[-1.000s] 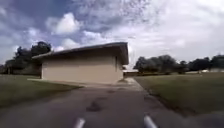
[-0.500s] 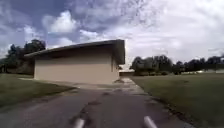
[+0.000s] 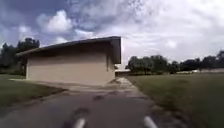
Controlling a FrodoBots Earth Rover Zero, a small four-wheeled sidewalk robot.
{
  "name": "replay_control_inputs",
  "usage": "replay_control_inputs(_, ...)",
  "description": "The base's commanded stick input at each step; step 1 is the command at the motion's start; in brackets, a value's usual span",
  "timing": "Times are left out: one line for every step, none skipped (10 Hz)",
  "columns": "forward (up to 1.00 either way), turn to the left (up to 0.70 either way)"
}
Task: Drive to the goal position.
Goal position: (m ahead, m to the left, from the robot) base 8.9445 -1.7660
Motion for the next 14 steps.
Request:
replay_control_inputs(0.69,0.03)
replay_control_inputs(0.69,0.03)
replay_control_inputs(0.69,0.03)
replay_control_inputs(0.69,0.03)
replay_control_inputs(0.69,0.07)
replay_control_inputs(0.69,0.17)
replay_control_inputs(0.69,0.27)
replay_control_inputs(0.69,0.27)
replay_control_inputs(0.69,0.08)
replay_control_inputs(0.69,0.03)
replay_control_inputs(0.69,0.03)
replay_control_inputs(0.69,0.03)
replay_control_inputs(0.69,0.03)
replay_control_inputs(0.69,0.03)
